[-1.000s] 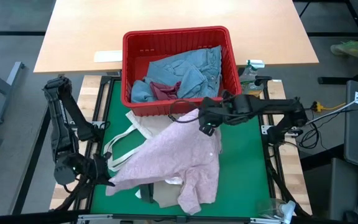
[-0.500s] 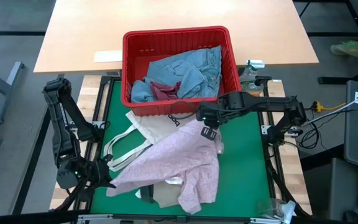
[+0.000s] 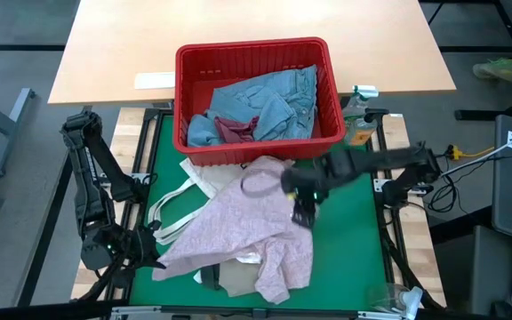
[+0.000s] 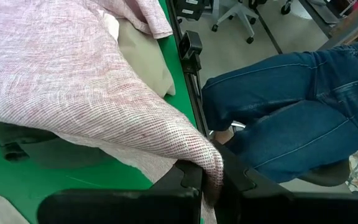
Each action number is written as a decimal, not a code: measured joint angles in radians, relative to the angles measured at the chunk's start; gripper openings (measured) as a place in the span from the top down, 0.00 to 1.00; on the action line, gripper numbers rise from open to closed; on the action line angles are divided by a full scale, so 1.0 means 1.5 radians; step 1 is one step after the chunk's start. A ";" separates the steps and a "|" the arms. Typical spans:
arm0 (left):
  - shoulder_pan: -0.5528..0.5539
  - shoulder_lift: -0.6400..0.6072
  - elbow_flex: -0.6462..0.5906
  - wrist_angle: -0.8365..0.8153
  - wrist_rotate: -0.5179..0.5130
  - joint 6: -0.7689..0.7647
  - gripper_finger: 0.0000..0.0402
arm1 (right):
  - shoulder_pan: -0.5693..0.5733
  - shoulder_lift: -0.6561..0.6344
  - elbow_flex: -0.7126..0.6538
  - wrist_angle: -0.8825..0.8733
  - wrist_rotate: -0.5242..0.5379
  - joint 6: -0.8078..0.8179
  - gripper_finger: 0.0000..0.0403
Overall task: Fold laundry
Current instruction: Fold the pink shirt
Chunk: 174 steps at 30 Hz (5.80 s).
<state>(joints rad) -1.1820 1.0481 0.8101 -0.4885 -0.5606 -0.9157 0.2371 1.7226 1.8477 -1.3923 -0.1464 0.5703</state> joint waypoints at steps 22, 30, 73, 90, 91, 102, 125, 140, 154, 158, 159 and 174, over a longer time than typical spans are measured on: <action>0.000 0.000 0.000 0.003 -0.038 -0.001 0.97 | 0.437 0.054 -0.226 0.340 0.325 0.067 0.51; 0.001 0.000 0.000 0.003 -0.039 -0.001 0.97 | 0.435 0.120 -0.231 0.374 0.318 0.066 0.51; 0.001 0.000 0.000 0.002 -0.040 -0.001 0.97 | 0.435 0.217 -0.231 0.368 0.405 -0.037 0.51; 0.001 -0.001 -0.001 0.015 -0.040 -0.003 0.97 | 0.429 0.217 -0.216 0.359 0.416 0.020 0.97; 0.001 -0.005 0.000 0.022 -0.039 -0.008 0.97 | 0.429 0.217 -0.204 0.344 0.417 0.020 0.98; 0.001 -0.088 0.084 -0.030 -0.043 -0.032 0.97 | 0.429 0.217 0.036 0.057 0.479 0.019 0.99; 0.059 -0.115 0.337 -0.723 -0.005 -0.434 0.97 | 0.396 0.053 0.207 -0.120 0.777 -0.002 0.99; 0.270 -0.119 0.519 -0.722 -0.245 -0.205 0.97 | 0.238 -0.085 0.207 -0.119 0.881 -0.008 0.99; 0.378 -0.118 0.631 -0.662 -0.390 0.011 0.97 | 0.149 -0.159 0.207 -0.119 0.912 -0.053 0.99; 0.386 -0.118 0.631 -0.588 -0.417 0.117 0.97 | 0.151 -0.177 0.206 -0.119 0.930 -0.054 0.99; 0.388 -0.118 0.631 -0.568 -0.421 0.139 0.97 | 0.151 -0.182 0.207 -0.119 0.932 -0.054 0.99; 0.391 -0.120 0.631 -0.250 -0.506 0.506 0.97 | 0.151 -0.268 0.207 -0.047 0.971 -0.058 0.99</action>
<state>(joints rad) -0.5957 0.8684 1.7569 -0.8629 -1.3196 -0.1571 0.4641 1.3209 2.1574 -1.4626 1.3101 0.4838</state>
